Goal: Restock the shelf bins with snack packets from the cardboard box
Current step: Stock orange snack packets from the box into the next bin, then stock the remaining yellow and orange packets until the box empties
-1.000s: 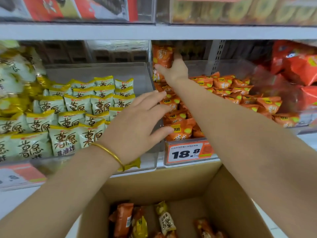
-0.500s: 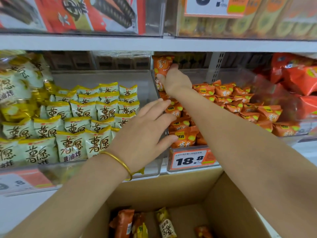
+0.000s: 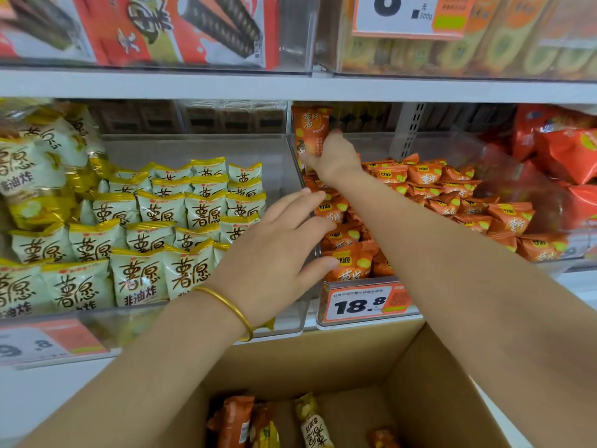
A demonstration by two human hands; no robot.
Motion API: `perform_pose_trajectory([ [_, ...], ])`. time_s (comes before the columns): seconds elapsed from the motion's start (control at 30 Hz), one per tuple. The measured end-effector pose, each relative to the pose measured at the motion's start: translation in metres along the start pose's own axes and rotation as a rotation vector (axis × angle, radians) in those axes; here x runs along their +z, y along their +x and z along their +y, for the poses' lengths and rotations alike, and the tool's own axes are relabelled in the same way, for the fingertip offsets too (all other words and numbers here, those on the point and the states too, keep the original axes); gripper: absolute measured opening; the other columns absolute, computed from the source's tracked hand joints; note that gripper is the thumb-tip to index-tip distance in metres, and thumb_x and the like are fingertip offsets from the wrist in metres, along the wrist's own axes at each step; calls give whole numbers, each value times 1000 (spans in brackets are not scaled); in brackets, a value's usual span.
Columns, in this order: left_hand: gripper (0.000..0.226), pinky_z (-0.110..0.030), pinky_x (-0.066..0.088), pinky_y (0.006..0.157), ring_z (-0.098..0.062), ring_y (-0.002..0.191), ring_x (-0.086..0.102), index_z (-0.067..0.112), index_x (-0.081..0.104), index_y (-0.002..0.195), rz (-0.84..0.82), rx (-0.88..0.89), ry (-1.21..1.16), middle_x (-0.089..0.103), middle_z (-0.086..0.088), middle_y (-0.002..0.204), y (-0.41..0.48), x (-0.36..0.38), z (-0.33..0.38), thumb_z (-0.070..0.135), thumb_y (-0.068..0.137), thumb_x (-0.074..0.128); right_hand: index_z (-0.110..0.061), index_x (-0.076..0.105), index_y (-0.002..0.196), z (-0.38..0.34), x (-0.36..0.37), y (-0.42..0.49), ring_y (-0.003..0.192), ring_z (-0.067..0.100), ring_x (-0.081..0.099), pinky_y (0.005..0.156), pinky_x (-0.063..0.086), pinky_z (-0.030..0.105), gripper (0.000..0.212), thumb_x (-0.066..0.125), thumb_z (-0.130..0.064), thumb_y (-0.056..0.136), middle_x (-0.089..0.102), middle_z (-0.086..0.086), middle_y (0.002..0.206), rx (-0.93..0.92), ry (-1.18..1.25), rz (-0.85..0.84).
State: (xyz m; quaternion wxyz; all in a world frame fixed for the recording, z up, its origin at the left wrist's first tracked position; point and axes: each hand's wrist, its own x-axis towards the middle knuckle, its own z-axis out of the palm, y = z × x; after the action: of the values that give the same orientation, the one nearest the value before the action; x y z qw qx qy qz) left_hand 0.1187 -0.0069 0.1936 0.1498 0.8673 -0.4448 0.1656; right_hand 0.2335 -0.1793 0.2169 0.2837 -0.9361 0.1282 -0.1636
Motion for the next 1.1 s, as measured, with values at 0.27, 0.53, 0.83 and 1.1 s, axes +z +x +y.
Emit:
perform_pose_trajectory([
  [0.27,63,-32,22,106,-21,143,22,21,53,130,8,8,-2,33,-3,152,-1,3,-1,56,85,25,-7,57,118,1,-2,4,112,26,57,92,45,34,44,65,-38,88,62,10,118,-7,-50,-45],
  [0.53,56,-38,22,111,-20,145,16,22,51,133,17,-39,-21,27,-3,155,-6,3,7,51,90,30,-3,46,126,0,-27,-34,115,25,55,79,39,26,51,67,-31,89,58,11,124,-39,18,23],
  [0.83,31,-35,41,96,-26,116,50,14,65,107,104,53,47,56,-6,129,-86,-11,48,27,92,41,-19,61,114,19,-81,-222,87,1,58,77,43,7,28,65,-11,88,62,-10,96,-250,268,32],
  [1.1,14,-41,58,70,-30,107,60,16,72,92,-473,40,56,62,-10,124,-179,52,67,20,78,72,-19,57,123,112,9,-341,102,17,58,86,49,37,27,49,-18,97,62,-1,112,-129,-200,-577],
])
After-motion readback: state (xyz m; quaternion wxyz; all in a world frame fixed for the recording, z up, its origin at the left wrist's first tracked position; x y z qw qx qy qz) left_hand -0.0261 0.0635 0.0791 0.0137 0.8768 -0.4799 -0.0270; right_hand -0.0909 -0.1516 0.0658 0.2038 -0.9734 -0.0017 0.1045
